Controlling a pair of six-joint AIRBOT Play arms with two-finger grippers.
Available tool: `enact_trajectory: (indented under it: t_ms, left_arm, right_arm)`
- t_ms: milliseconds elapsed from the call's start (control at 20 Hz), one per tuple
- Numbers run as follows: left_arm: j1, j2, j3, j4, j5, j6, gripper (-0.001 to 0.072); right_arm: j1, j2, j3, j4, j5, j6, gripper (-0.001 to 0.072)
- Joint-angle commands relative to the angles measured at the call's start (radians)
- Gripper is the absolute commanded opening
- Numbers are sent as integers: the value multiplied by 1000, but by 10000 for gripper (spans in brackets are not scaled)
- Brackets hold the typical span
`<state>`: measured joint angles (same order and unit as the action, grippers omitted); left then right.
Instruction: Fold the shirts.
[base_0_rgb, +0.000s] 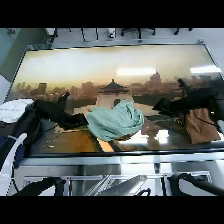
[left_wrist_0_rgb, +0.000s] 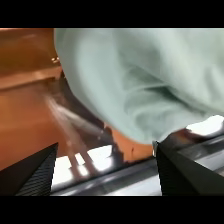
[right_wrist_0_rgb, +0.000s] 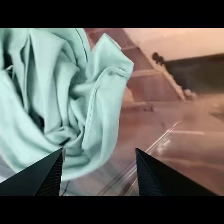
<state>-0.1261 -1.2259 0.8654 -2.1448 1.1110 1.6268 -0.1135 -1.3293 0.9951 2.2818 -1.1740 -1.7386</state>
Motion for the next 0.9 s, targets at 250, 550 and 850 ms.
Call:
enact_trajectory:
  t_ms: [250, 550, 850]
  left_arm:
    - [-9, -219, 25, -211, -216, 139, 655]
    - [-12, -345, 184, -202, -142, 145, 17]
    - [24, -101, 382, -204, -147, 137, 15]
  right_arm:
    - [201, -328, 91, 87, 146, -27, 444]
    - [206, -336, 130, 94, 143, -28, 20]
    - [136, -145, 409, 98, 24, -27, 20]
